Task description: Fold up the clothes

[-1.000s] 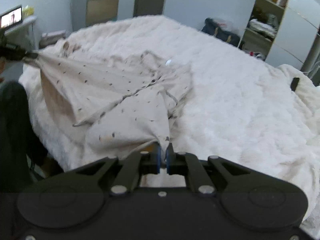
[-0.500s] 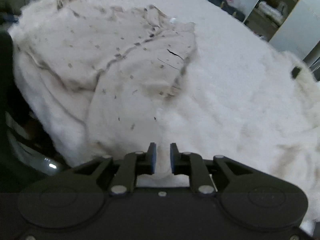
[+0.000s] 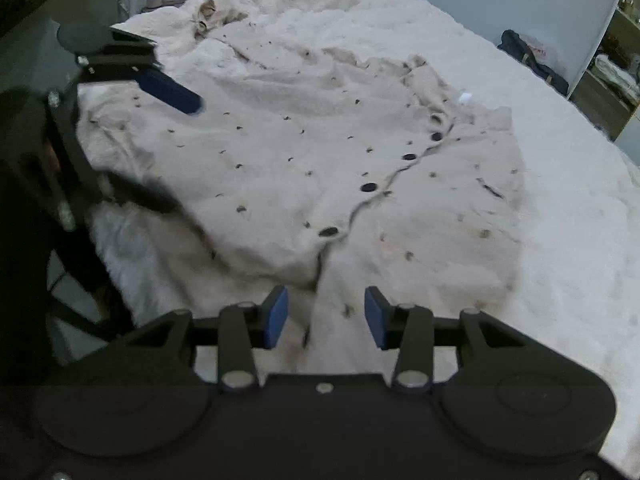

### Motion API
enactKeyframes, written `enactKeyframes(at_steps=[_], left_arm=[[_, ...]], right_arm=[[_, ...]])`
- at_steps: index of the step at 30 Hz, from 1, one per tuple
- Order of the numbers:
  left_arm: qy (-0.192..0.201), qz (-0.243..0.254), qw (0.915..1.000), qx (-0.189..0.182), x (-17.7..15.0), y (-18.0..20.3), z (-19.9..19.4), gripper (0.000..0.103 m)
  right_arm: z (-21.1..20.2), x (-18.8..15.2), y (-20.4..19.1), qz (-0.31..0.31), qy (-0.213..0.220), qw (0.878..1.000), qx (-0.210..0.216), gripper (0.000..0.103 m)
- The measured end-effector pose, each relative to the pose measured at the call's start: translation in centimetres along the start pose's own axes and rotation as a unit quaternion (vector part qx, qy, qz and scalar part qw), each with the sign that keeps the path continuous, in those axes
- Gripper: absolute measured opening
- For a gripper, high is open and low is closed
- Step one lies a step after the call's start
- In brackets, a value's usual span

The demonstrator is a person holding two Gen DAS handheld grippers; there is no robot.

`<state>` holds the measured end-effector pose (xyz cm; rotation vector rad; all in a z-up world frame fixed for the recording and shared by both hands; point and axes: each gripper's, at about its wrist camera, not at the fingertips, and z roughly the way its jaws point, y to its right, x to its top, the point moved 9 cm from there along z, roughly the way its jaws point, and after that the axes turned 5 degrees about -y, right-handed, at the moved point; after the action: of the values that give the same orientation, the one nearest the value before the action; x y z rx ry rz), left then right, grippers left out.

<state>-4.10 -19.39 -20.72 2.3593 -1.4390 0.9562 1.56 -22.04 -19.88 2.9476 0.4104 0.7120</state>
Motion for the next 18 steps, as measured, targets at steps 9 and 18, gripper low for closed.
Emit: enactKeyframes(at_steps=[9, 18], left_arm=[[0.024, -0.134, 0.9879, -0.074, -0.5, -4.9, -2.6, 0.005], [-0.026, -0.088, 0.9956, 0.019, -1.3, -8.4, -4.0, 0.054]], right_arm=[[-3.2, 2.4, 2.1, 0.088, 0.052, 0.989, 0.102, 0.0], [-1.6, 6.5, 5.0, 0.142, 0.078, 0.978, 0.132, 0.034]])
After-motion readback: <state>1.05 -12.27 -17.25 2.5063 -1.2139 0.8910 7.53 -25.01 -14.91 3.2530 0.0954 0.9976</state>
